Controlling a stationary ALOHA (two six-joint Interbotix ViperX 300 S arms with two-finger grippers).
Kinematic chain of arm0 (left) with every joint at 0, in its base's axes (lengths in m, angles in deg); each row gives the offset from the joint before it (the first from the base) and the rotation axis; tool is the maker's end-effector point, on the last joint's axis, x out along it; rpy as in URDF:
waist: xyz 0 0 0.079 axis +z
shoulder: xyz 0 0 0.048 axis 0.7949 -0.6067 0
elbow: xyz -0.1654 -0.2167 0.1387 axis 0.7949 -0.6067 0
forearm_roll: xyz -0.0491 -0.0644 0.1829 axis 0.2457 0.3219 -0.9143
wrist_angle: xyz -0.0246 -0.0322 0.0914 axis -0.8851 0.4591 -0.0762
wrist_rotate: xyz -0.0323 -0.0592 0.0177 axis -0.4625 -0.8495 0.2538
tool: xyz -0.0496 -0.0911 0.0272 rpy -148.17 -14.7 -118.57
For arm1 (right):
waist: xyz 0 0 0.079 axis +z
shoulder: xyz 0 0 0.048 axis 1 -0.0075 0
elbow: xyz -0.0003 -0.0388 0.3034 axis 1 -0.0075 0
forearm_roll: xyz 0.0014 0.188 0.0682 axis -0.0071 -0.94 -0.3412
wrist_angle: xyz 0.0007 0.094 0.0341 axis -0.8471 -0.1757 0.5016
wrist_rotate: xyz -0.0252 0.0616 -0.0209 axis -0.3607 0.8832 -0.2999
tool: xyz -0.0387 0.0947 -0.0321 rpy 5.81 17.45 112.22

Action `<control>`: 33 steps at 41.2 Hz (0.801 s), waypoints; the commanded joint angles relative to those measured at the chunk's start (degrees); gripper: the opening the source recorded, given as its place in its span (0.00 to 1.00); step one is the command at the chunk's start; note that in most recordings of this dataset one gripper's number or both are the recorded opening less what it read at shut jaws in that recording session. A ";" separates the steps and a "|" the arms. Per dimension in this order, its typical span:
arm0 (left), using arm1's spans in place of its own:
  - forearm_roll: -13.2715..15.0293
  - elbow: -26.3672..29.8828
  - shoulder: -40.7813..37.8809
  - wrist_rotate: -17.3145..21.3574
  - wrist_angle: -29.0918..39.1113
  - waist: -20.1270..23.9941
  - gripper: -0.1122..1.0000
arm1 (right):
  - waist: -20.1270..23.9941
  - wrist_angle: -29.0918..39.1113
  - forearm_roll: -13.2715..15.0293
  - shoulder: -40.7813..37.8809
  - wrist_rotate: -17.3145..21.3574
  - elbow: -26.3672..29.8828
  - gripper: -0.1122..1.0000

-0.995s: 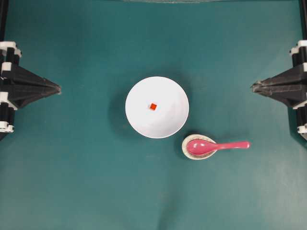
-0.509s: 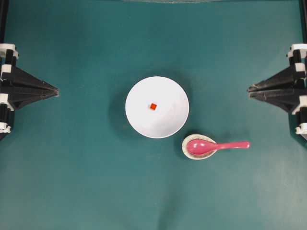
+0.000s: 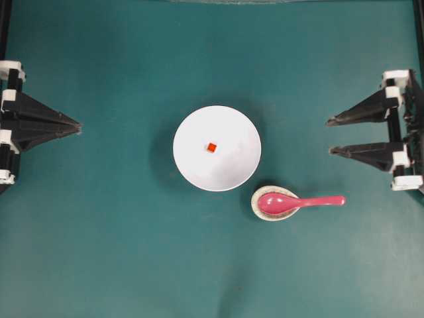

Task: Grip the spoon and scoop the red block from the bowl with right arm.
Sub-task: 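Move the right gripper toward the pink spoon handle in the spoon rest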

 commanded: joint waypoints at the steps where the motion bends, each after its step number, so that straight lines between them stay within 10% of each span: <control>1: -0.18 1.58 -0.26 0.00 -0.26 -0.09 0.12 | 0.53 -0.97 -0.18 -1.41 0.09 0.00 0.60; 33: -0.18 1.41 -0.88 -0.09 -0.26 -0.09 0.12 | 12.57 -24.35 -13.54 -17.49 0.09 -8.88 0.60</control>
